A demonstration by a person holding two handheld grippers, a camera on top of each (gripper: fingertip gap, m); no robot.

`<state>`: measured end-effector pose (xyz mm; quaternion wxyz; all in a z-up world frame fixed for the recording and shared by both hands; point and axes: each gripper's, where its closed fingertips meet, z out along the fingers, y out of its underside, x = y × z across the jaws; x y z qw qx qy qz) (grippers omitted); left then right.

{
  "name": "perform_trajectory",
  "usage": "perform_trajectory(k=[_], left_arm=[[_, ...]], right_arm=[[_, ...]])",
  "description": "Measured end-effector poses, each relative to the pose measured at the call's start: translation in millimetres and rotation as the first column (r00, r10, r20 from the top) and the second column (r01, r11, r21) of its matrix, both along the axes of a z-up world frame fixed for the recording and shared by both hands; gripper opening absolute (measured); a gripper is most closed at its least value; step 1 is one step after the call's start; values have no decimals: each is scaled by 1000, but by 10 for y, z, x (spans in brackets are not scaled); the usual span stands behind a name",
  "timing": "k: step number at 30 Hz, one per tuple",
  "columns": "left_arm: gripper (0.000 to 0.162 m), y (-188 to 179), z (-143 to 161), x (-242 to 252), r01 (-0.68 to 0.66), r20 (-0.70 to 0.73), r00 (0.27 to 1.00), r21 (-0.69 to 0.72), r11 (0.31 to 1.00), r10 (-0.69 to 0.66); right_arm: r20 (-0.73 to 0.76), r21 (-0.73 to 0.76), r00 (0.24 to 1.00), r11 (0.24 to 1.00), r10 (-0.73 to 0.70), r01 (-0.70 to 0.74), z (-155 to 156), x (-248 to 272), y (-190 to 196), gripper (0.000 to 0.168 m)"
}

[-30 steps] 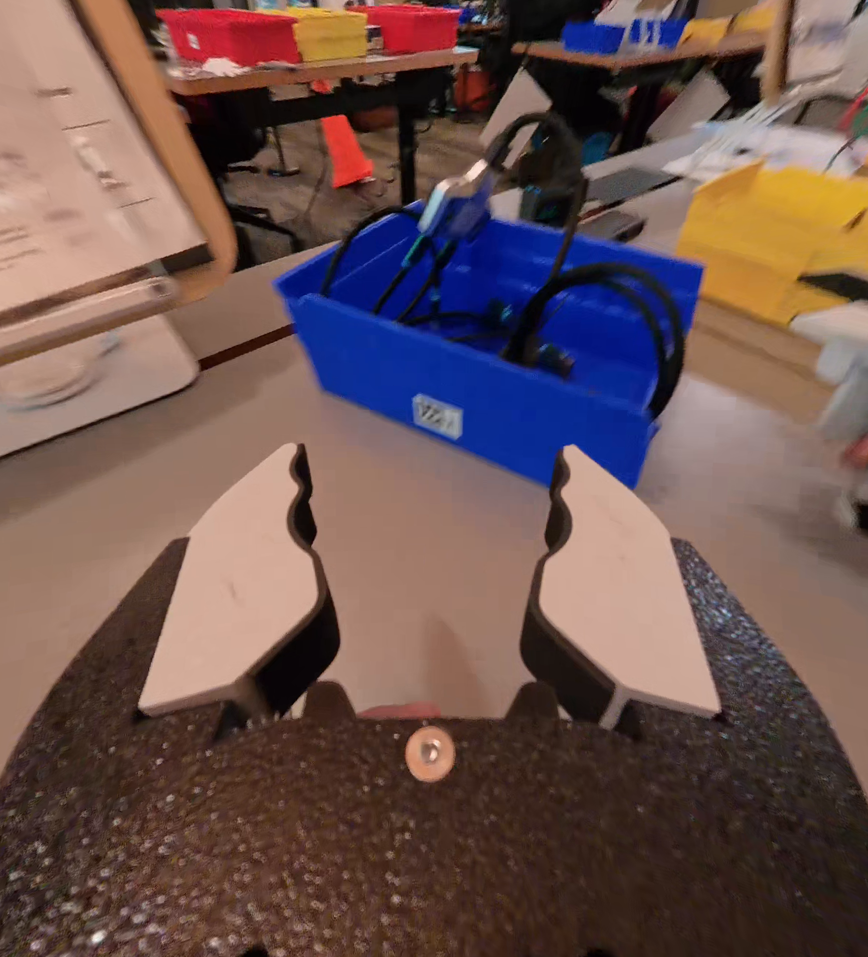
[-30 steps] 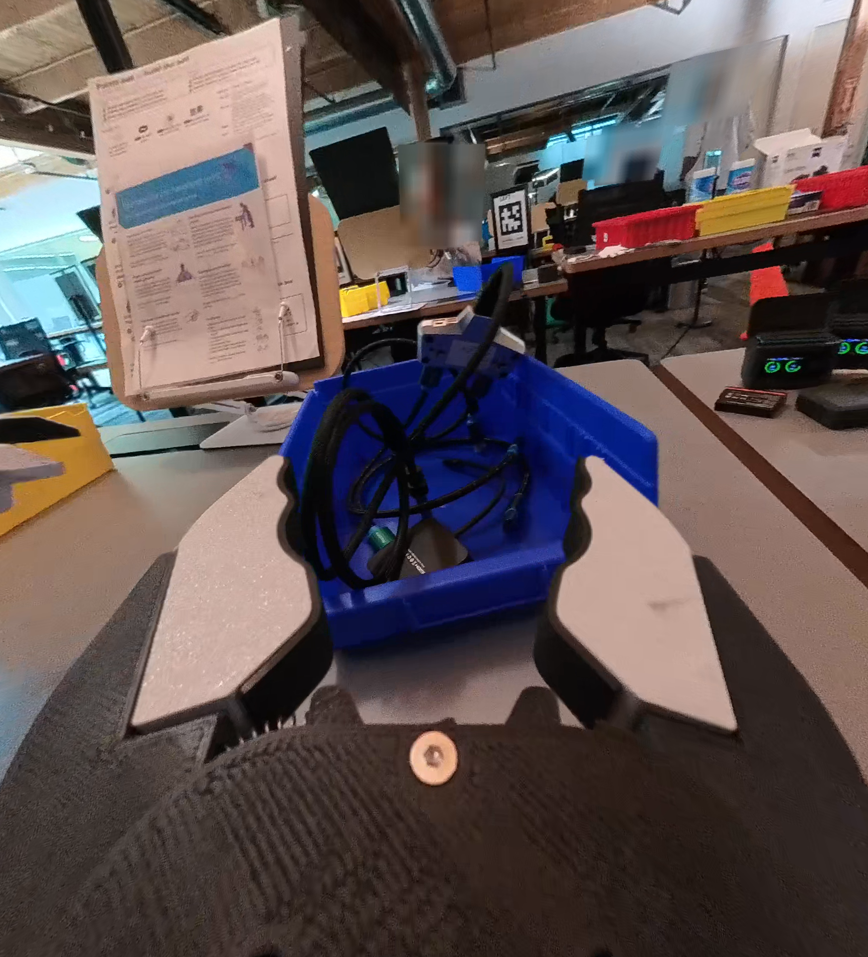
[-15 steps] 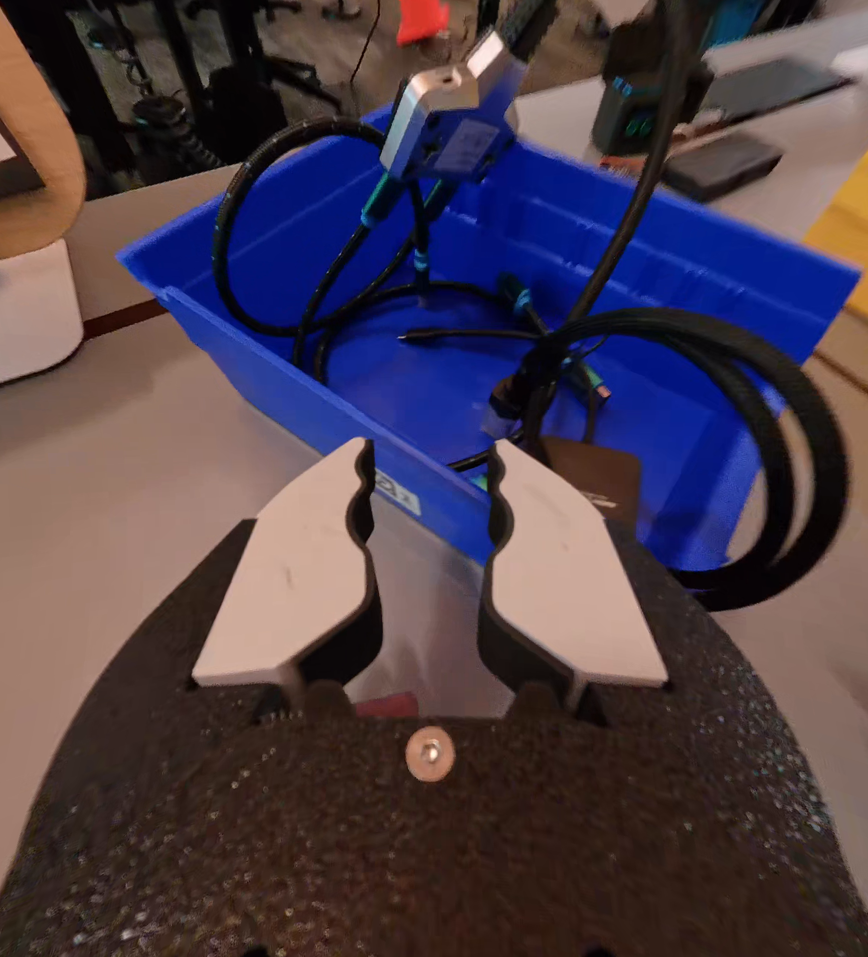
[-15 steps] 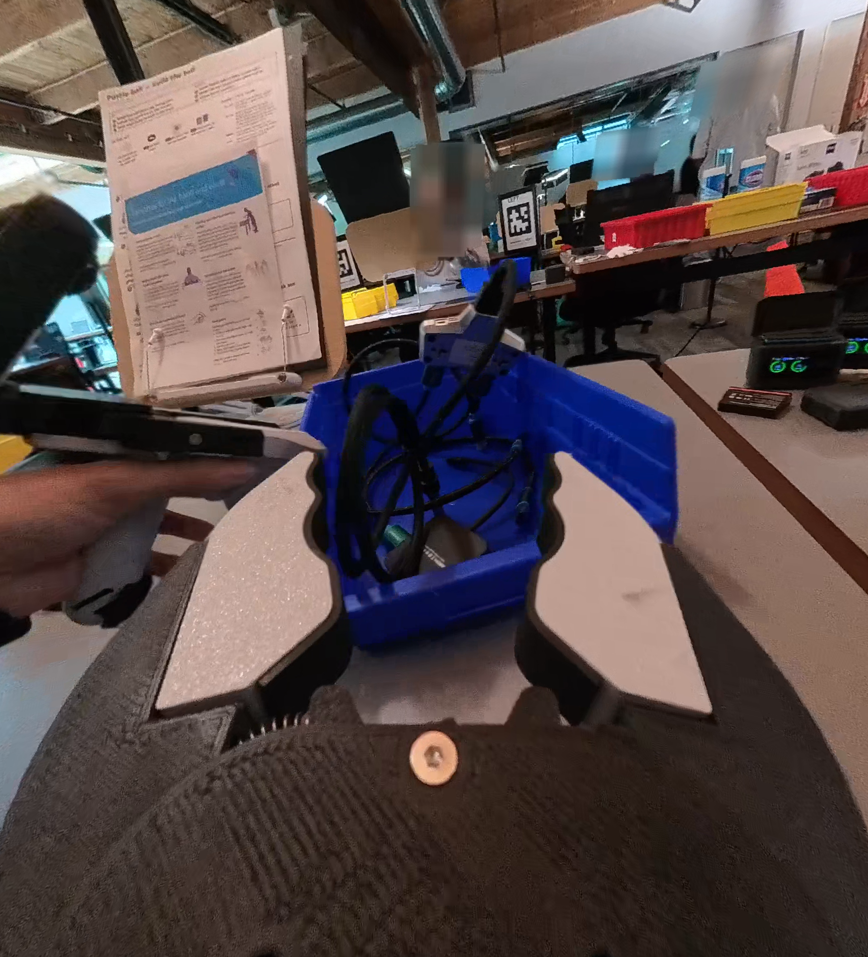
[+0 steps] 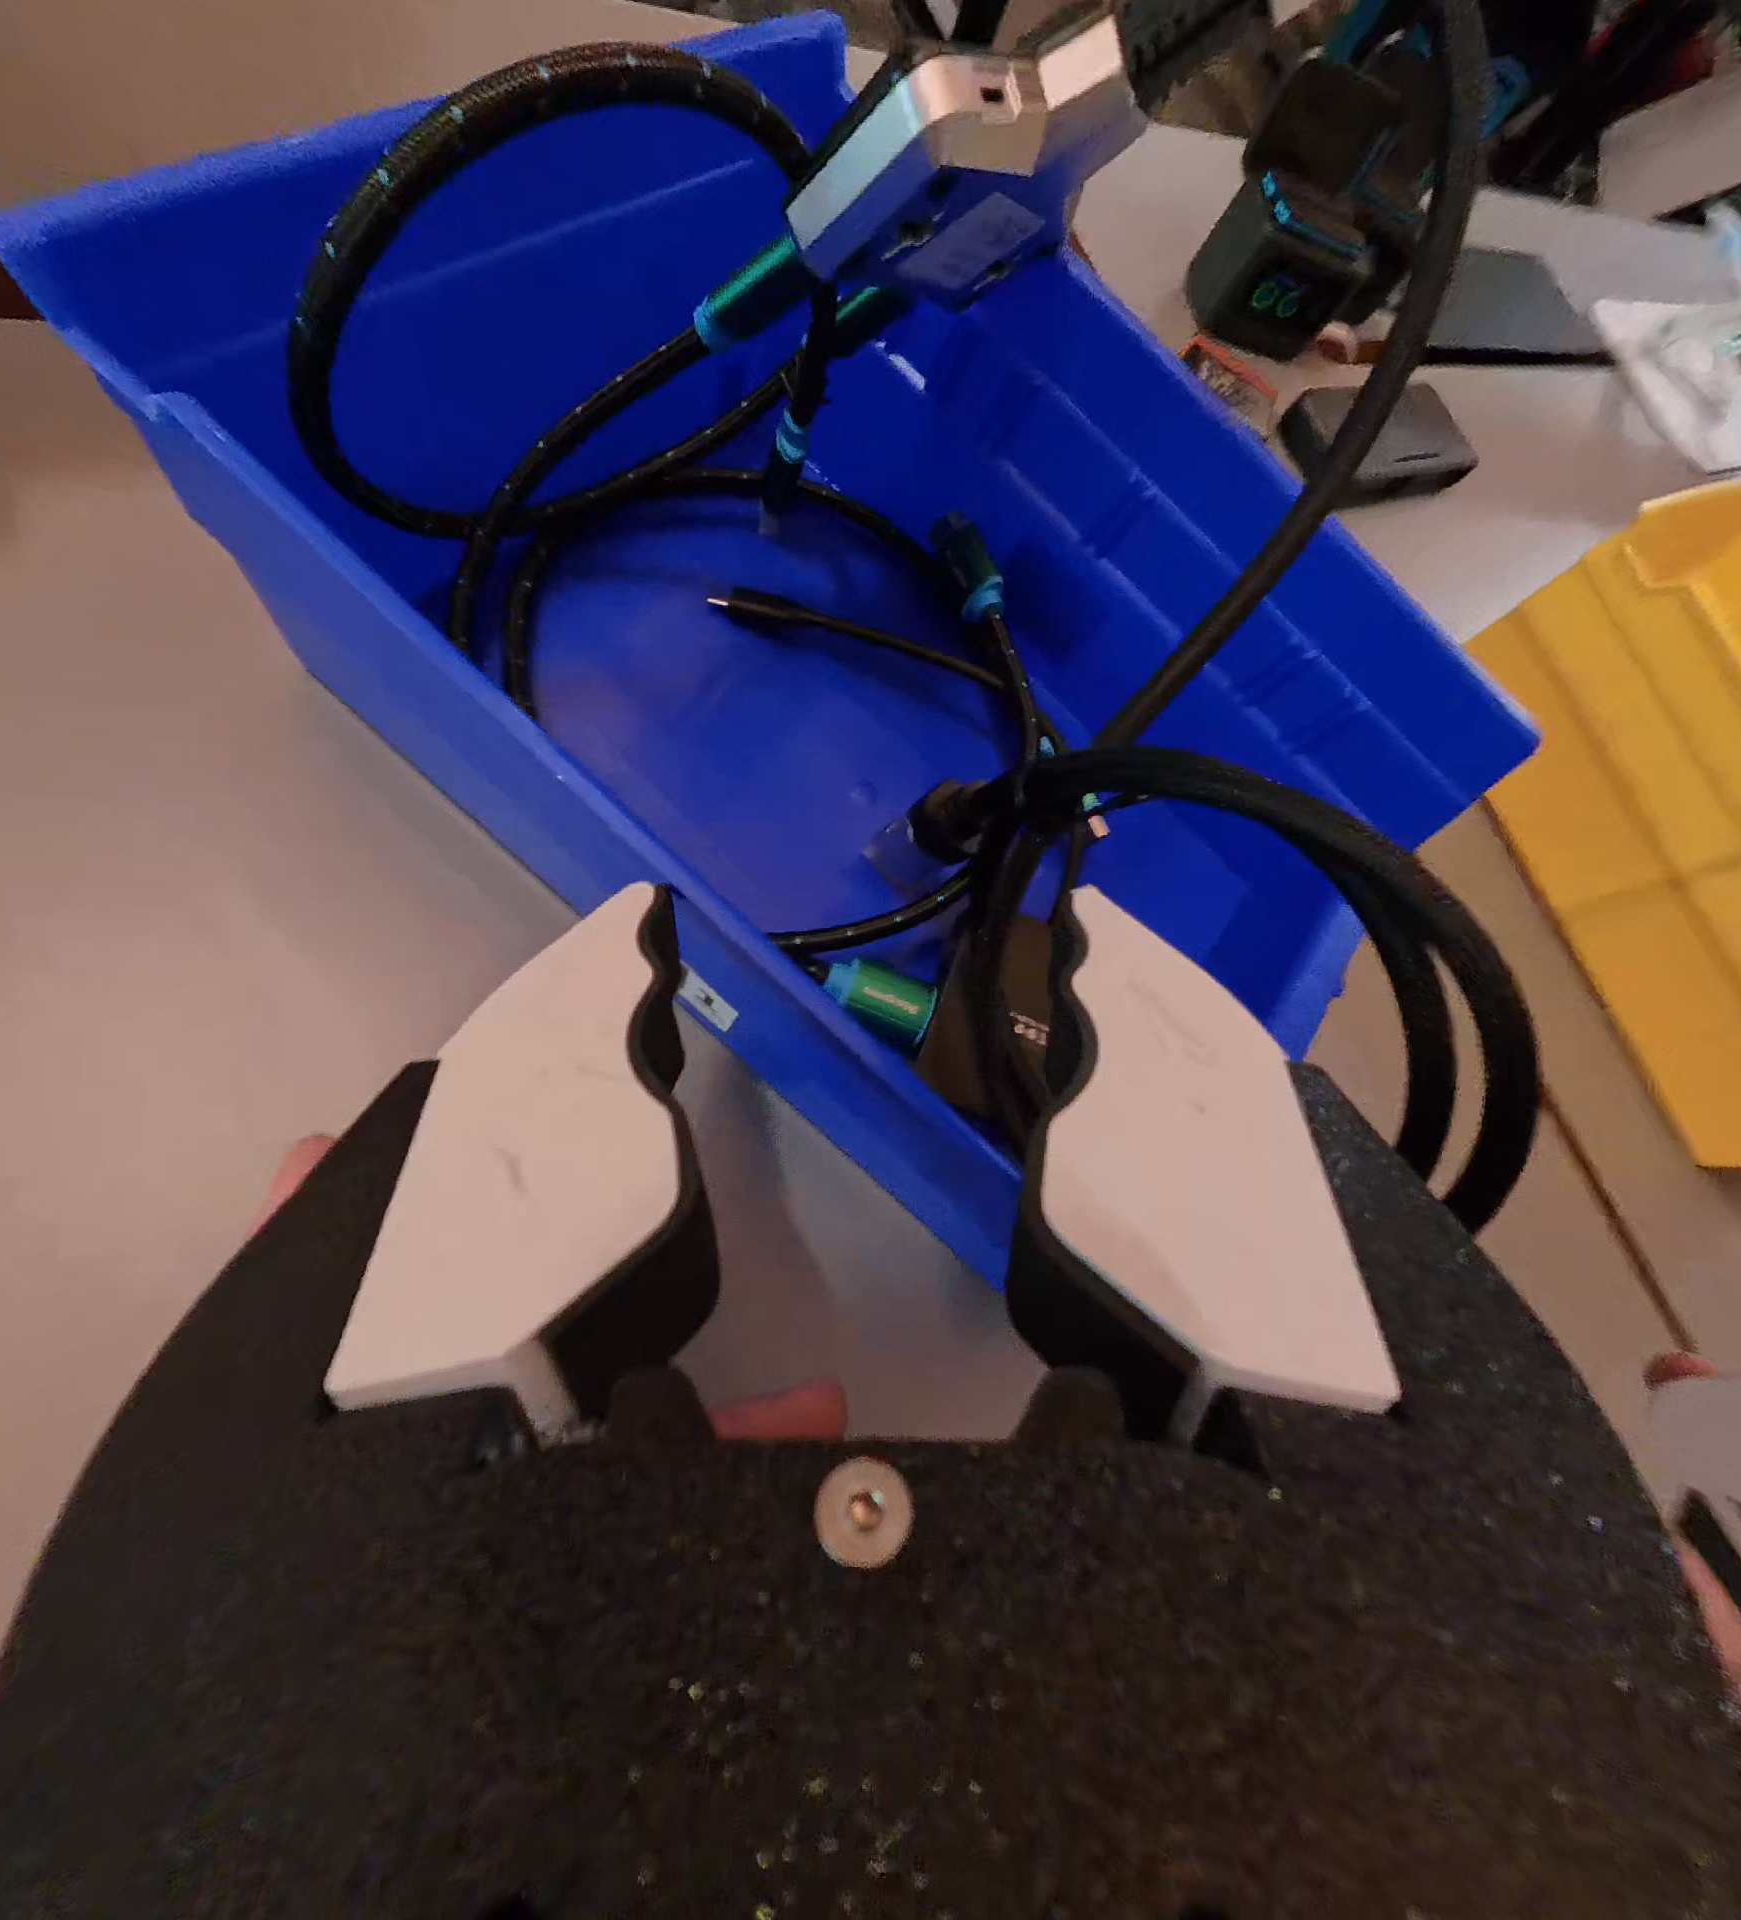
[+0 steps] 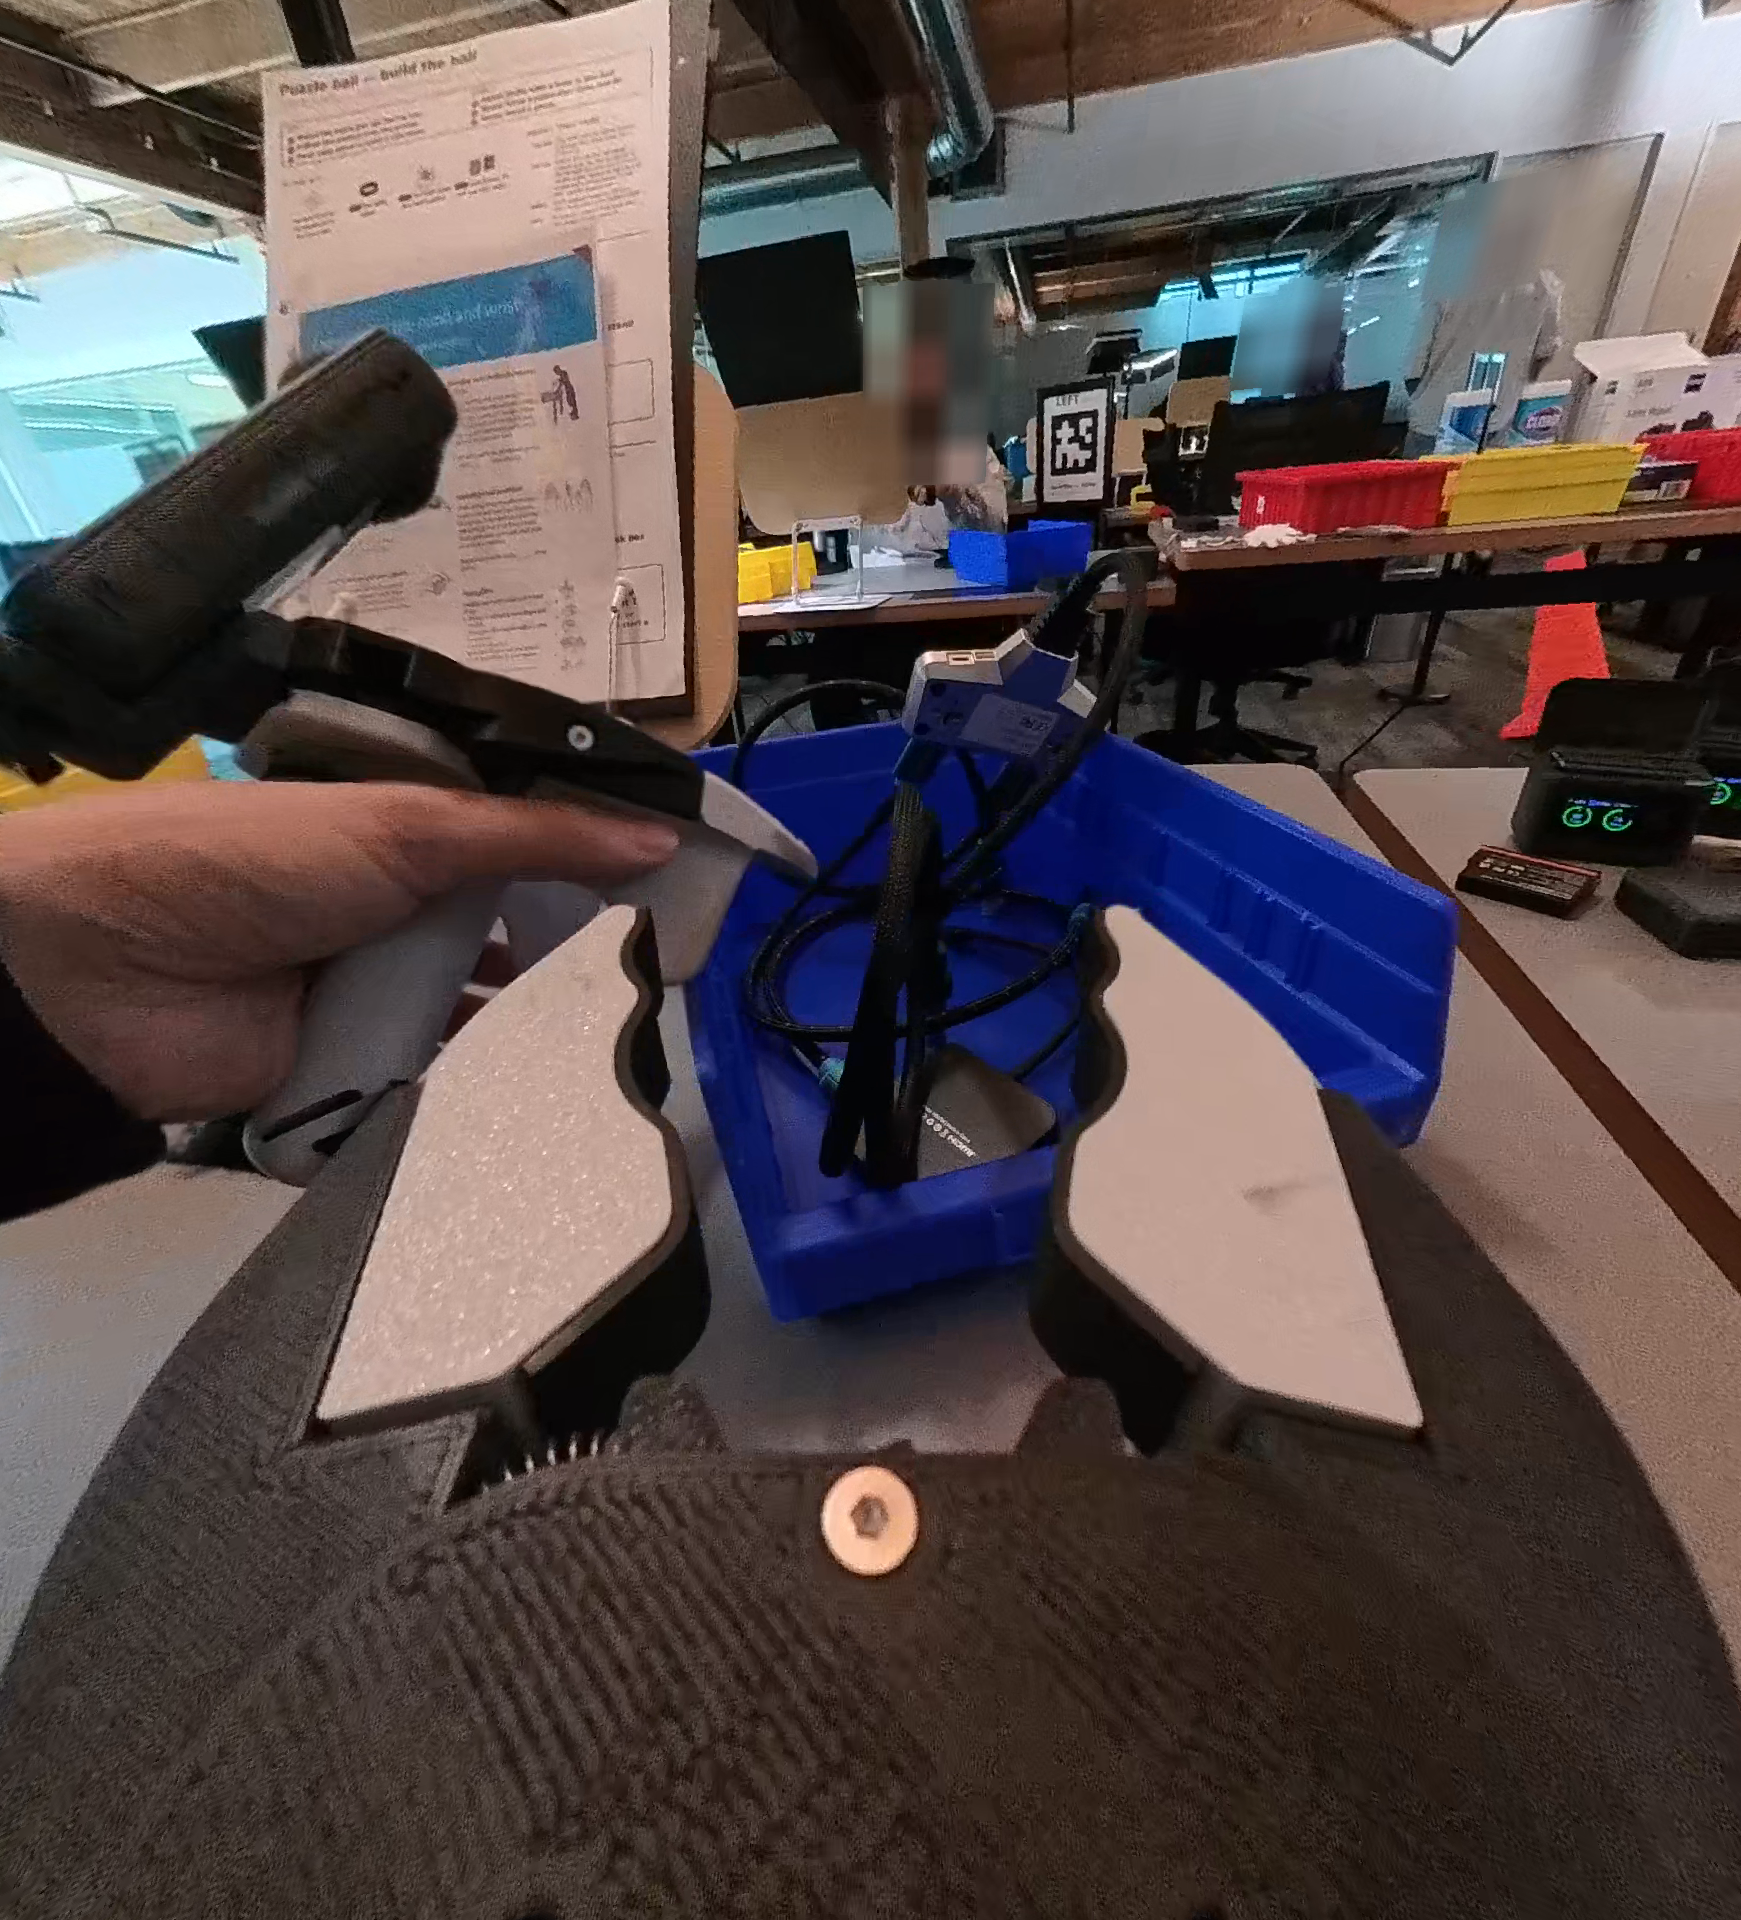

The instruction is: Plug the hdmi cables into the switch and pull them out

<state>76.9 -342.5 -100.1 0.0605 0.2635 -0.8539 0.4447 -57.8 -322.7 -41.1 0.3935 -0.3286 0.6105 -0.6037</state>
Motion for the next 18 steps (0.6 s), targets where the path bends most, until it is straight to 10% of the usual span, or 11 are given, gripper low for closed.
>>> perform_trajectory(k=[10, 18], left_arm=[[85, -108, -223, -21, -86, 49, 996, 117, 989, 81], [53, 56, -470, 552, -112, 211, 975, 210, 971, 67]], right_arm=[[48, 38, 999, 999, 2, -4, -28, -58, -68, 72], [41, 22, 999, 1000, 16, -17, 27, -106, -33, 74]])
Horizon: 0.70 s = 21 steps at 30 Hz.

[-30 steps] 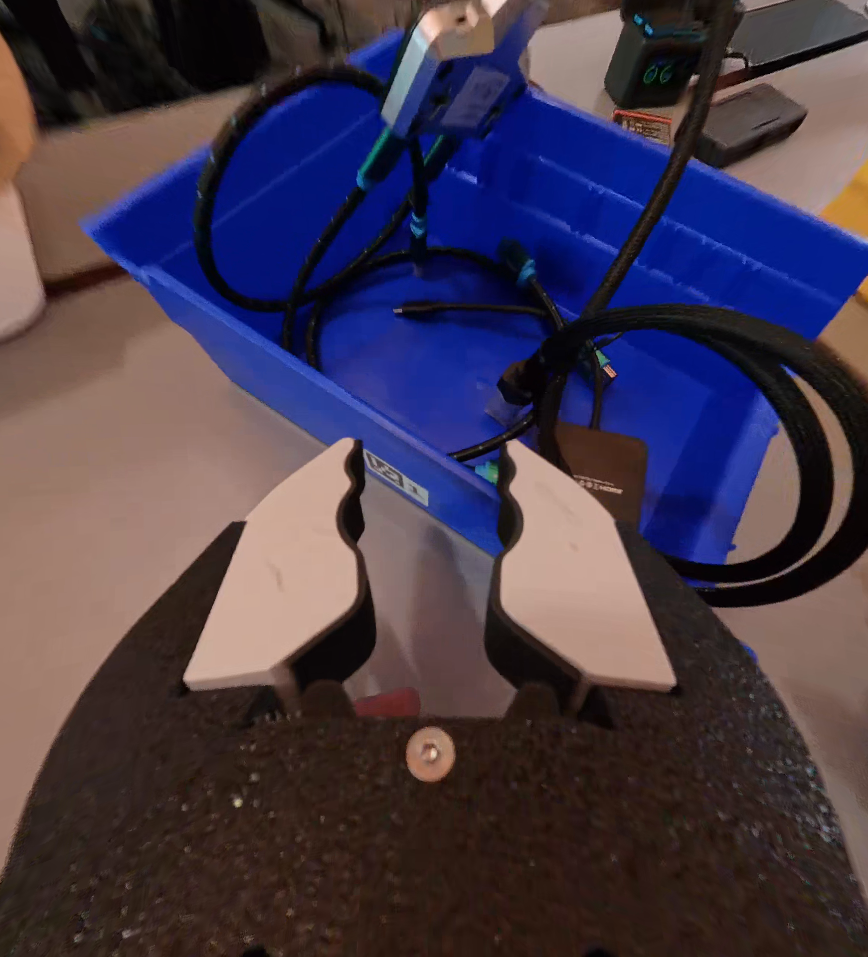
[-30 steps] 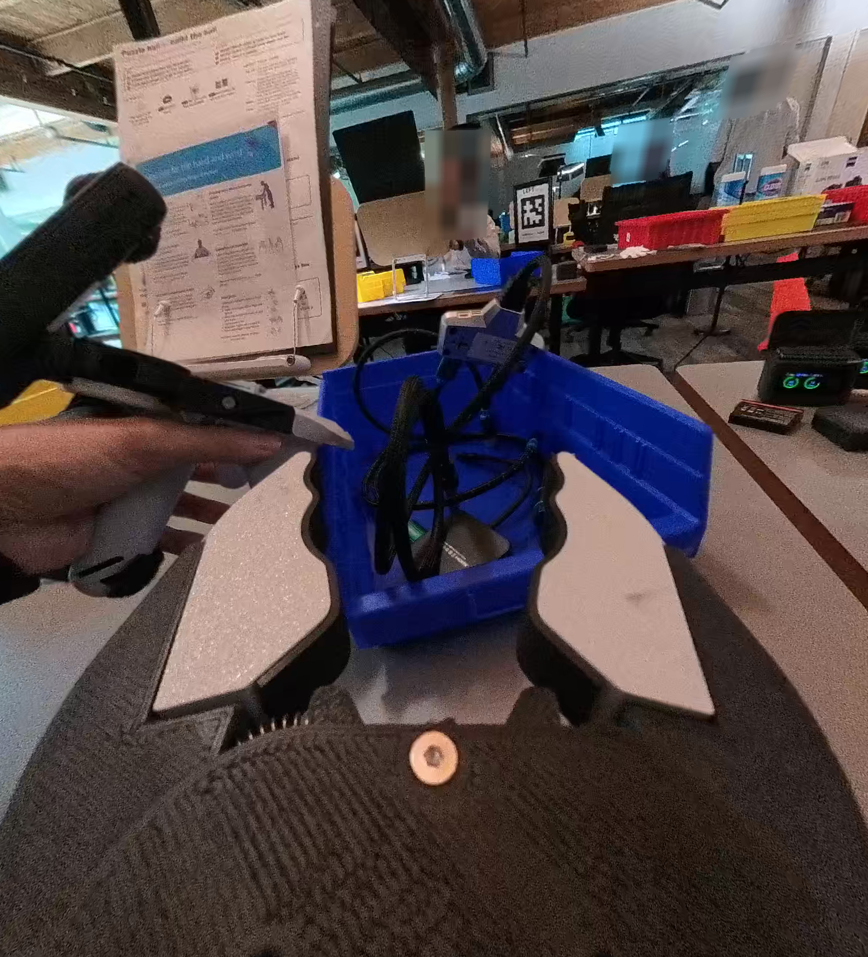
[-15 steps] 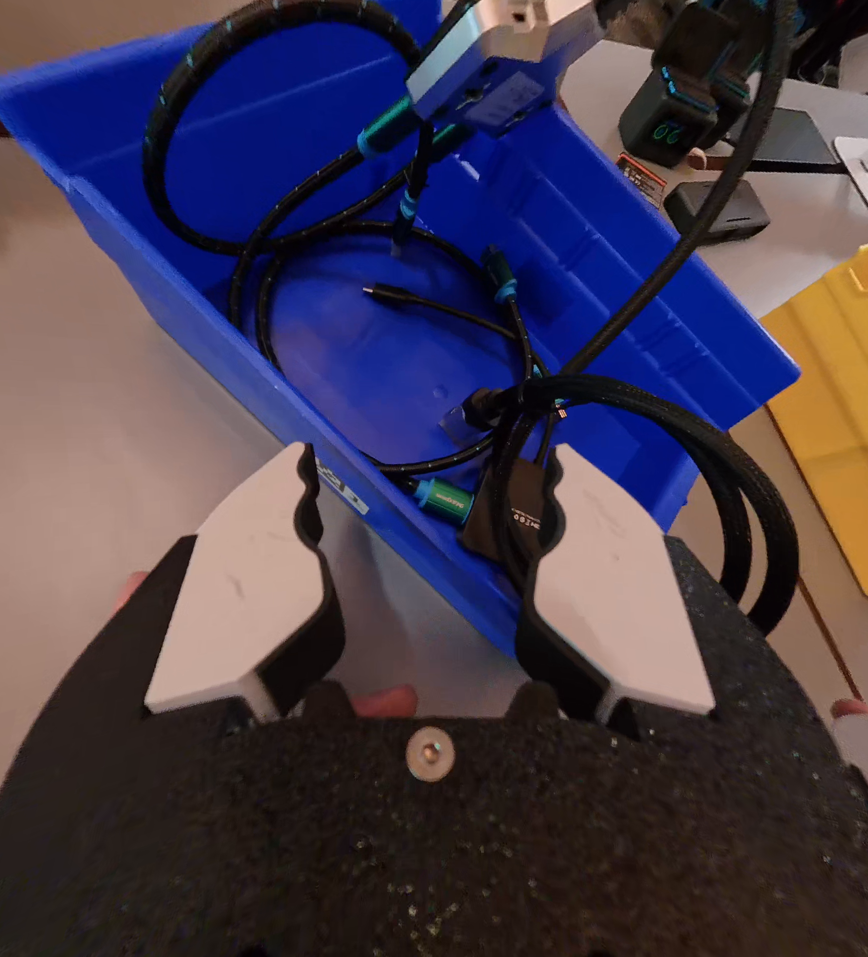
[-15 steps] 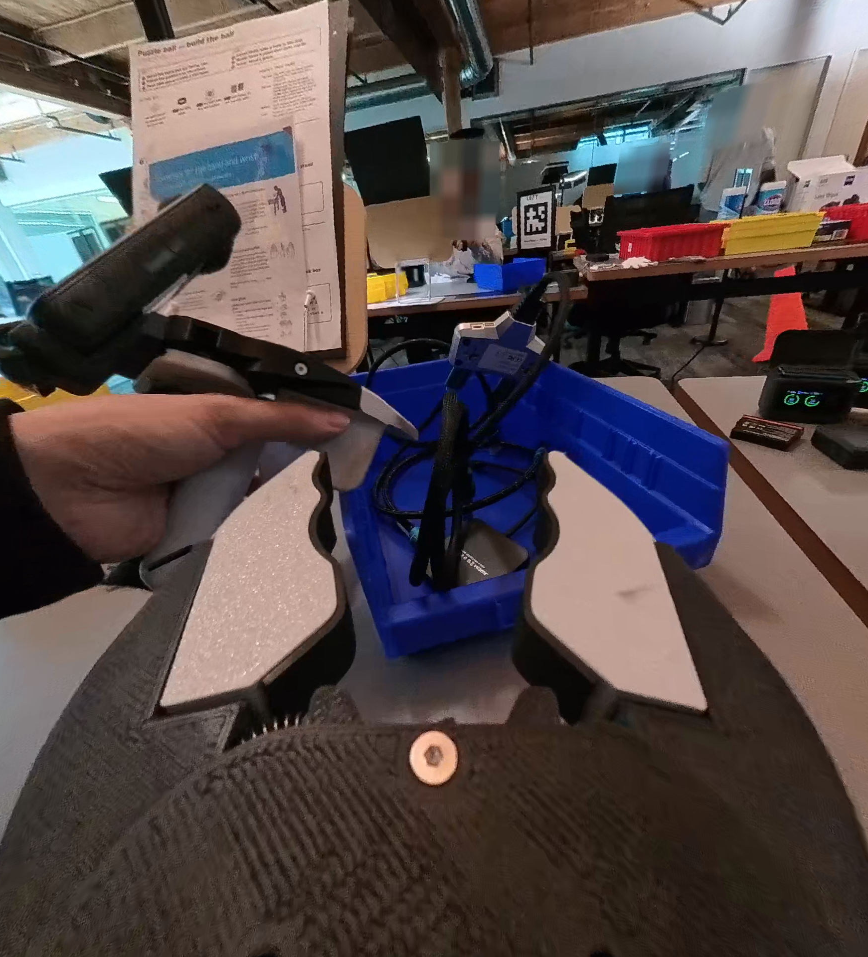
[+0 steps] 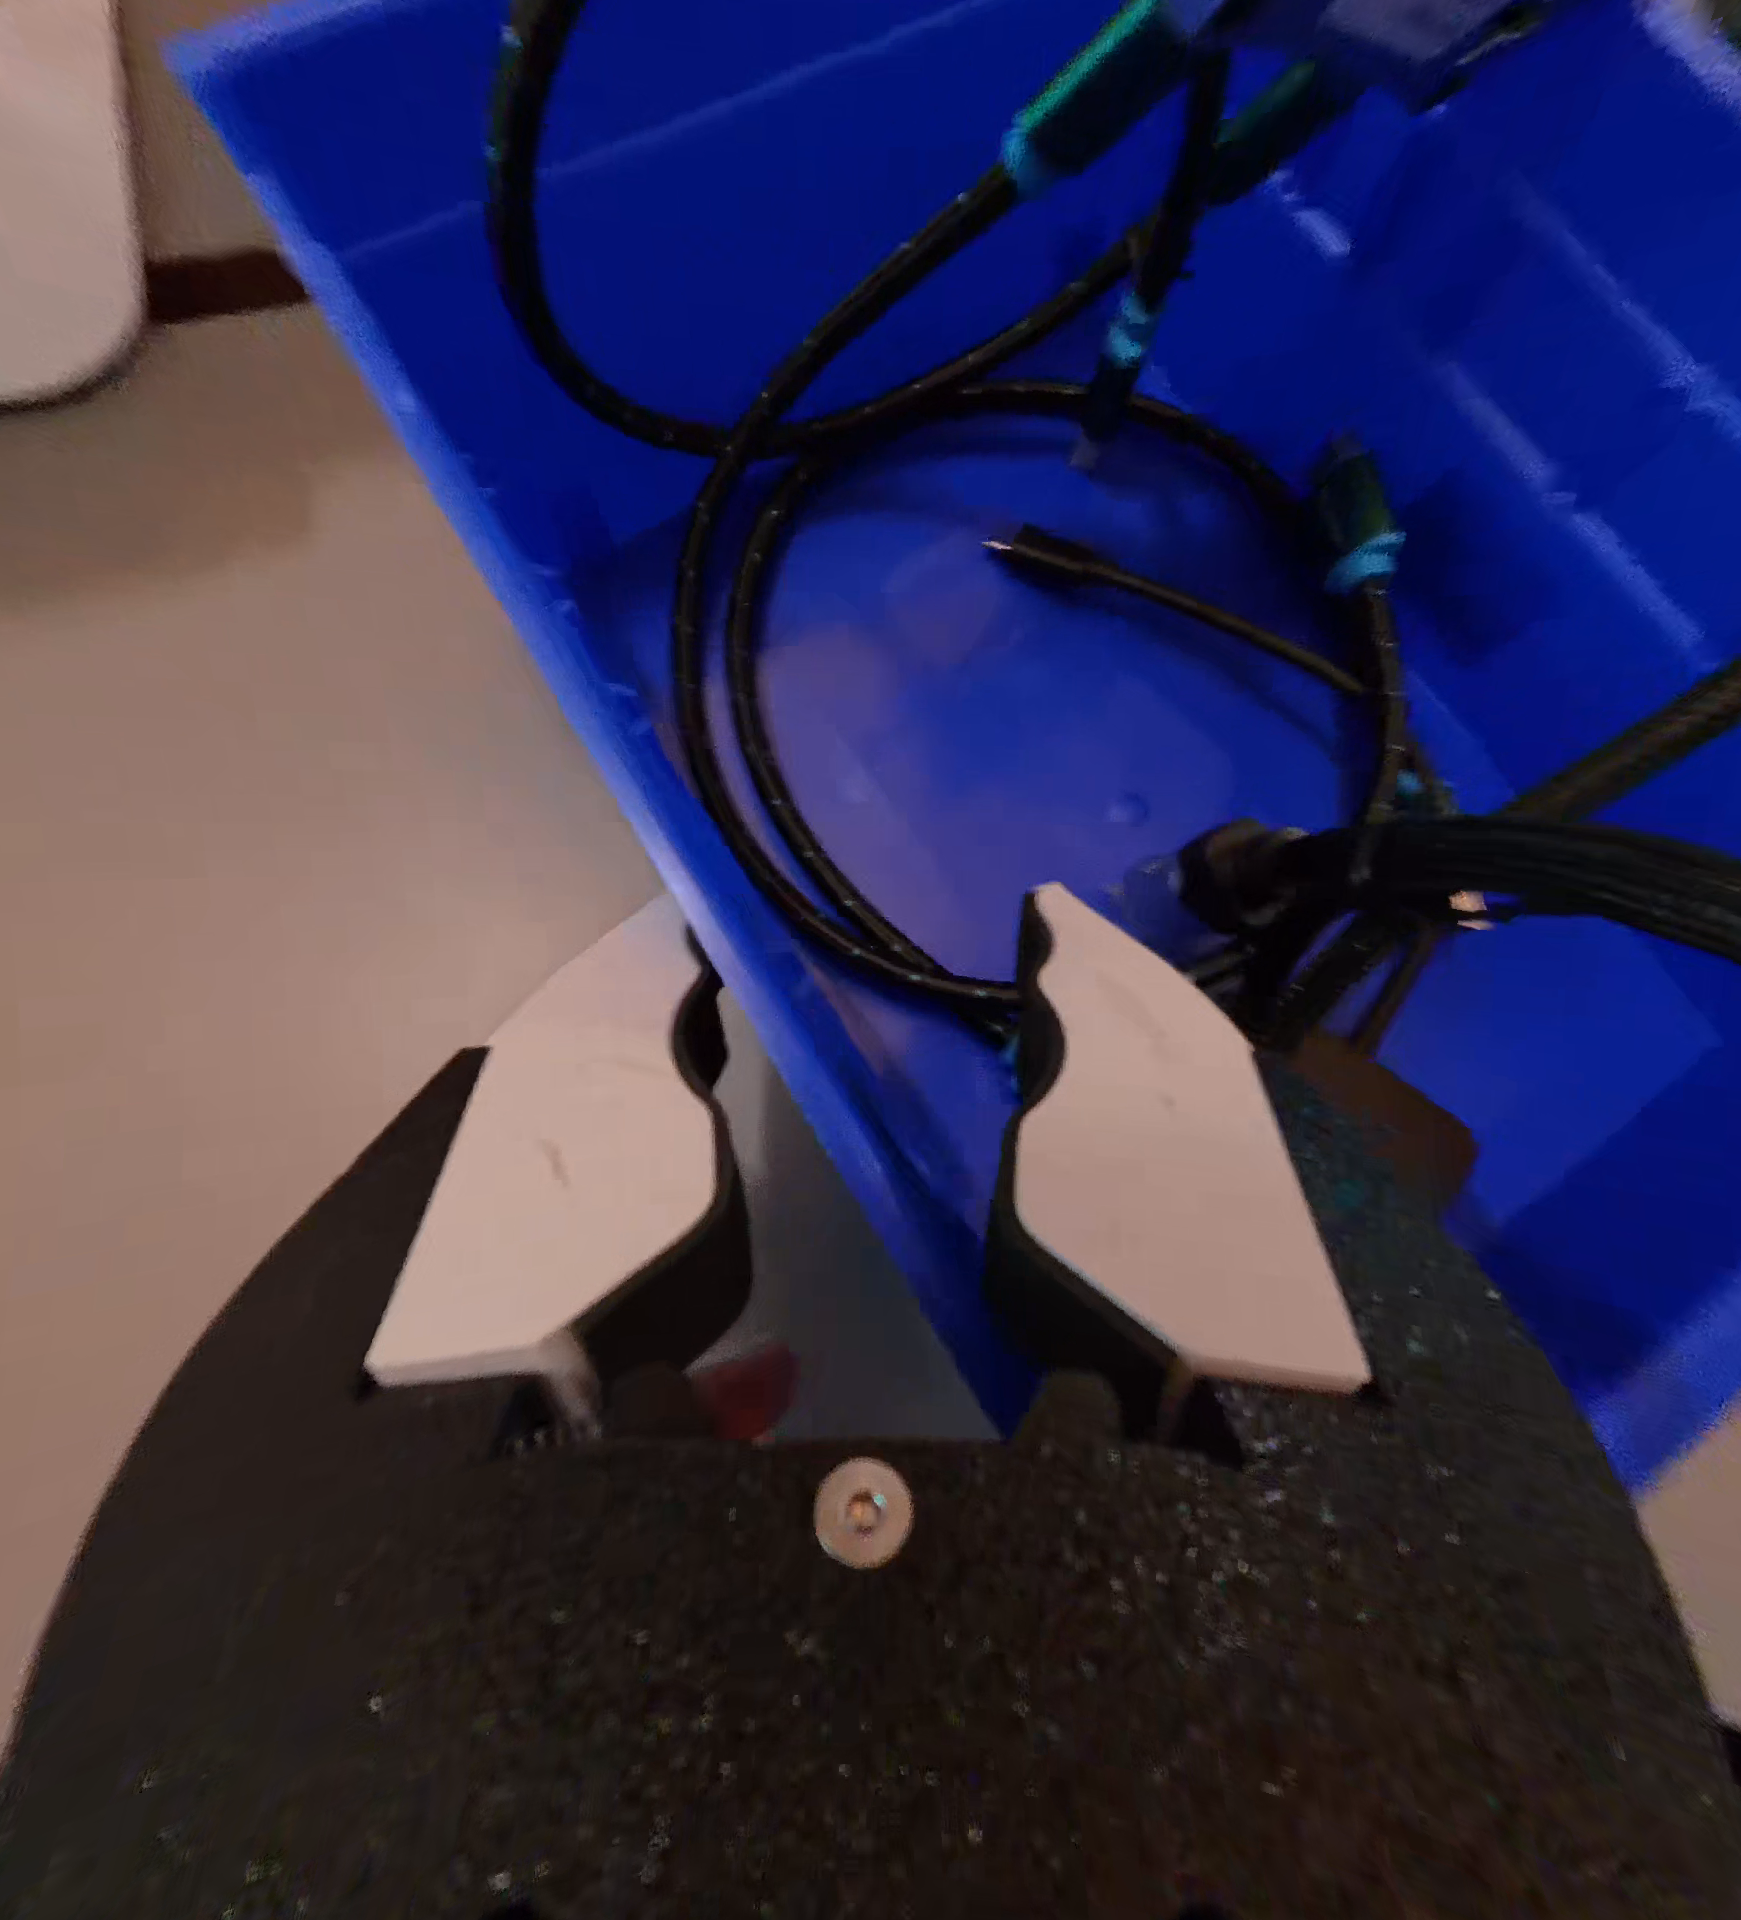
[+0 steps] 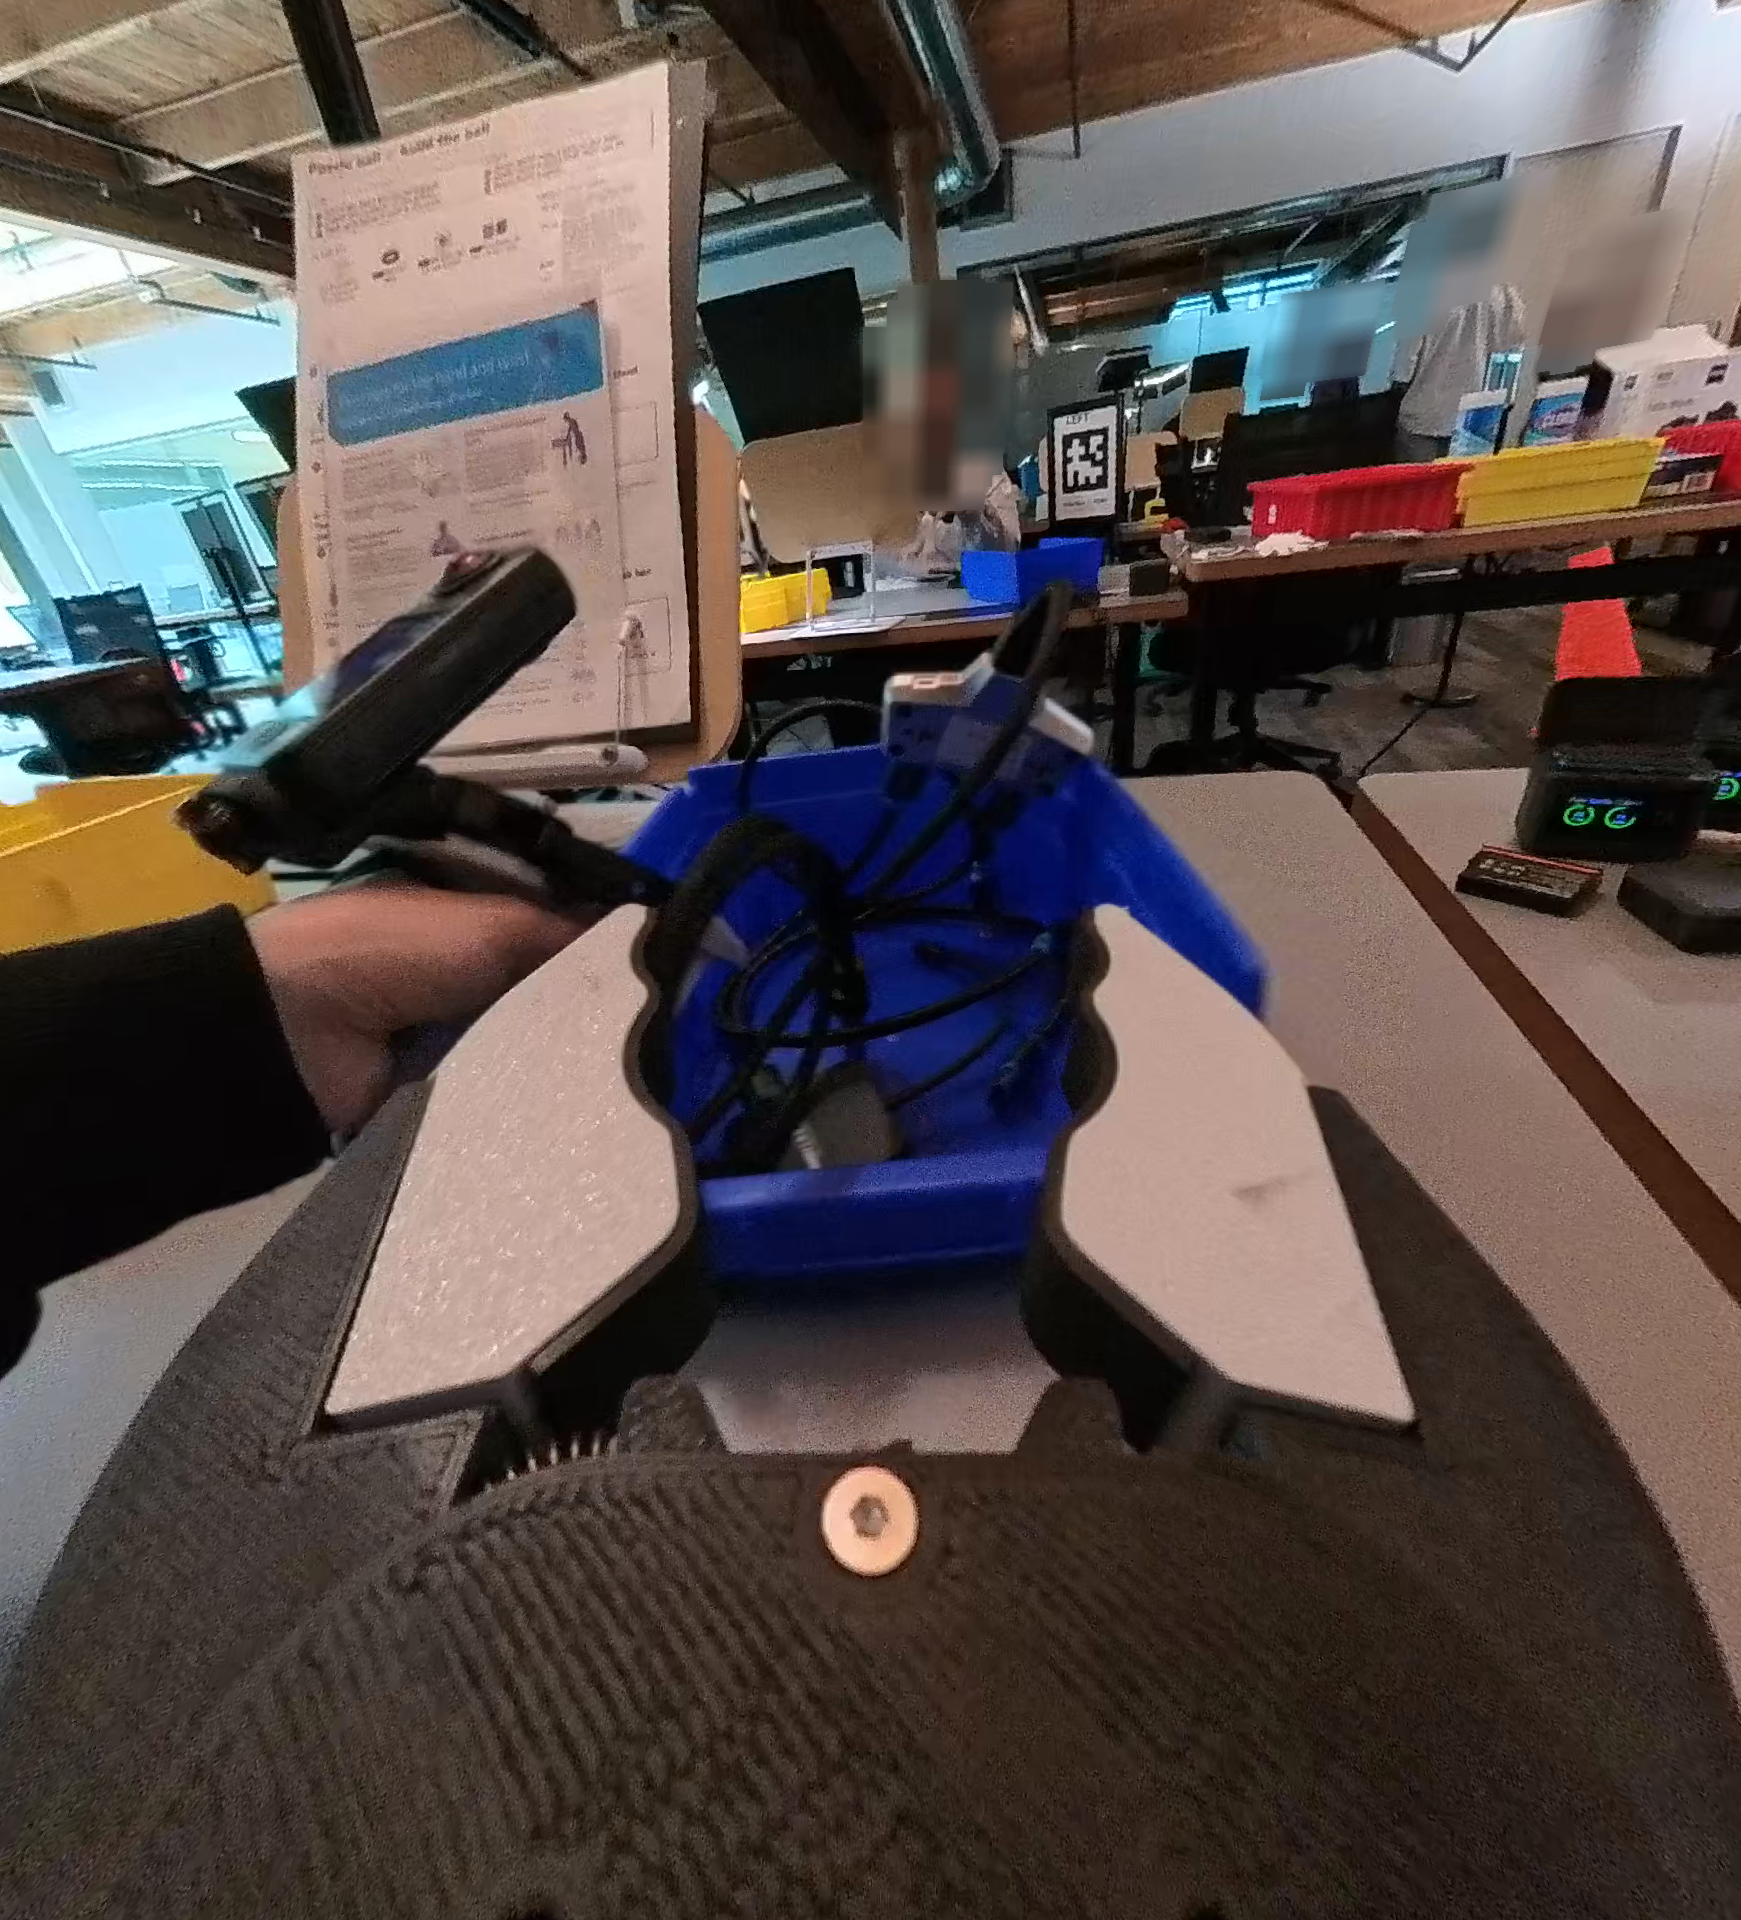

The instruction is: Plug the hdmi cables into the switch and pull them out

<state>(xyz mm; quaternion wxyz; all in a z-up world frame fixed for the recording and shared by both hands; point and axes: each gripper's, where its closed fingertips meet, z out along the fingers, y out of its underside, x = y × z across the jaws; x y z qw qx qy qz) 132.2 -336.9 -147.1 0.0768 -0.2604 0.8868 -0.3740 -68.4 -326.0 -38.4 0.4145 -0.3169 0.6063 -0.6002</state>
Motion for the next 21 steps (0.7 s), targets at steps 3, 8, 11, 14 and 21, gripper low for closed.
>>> perform_trajectory(k=[3, 8, 11, 14, 21], left_arm=[[28, 271, 10, 377, 116, 114, 987, 16, 993, -117], [24, 1083, 9, 608, 270, 111, 955, 51, 961, -274], [24, 1755, 12, 658, 316, 116, 941, 43, 948, -318], [27, 2433, 16, 673, 329, 119, 937, 28, 944, -329], [30, 3610, 28, 713, 301, 134, 945, 10, 954, -299]], right_arm=[[55, 8, 998, 999, -36, 35, 77, -121, -71, 74], [48, -5, 999, 1000, -20, 20, 122, -115, -35, 79], [24, -25, 1000, 999, 20, -19, 168, 44, 101, 85], [34, -10, 997, 997, 75, -75, 279, 263, 327, 93], [-64, -41, 994, 995, 89, -92, 392, 822, 850, 104]])
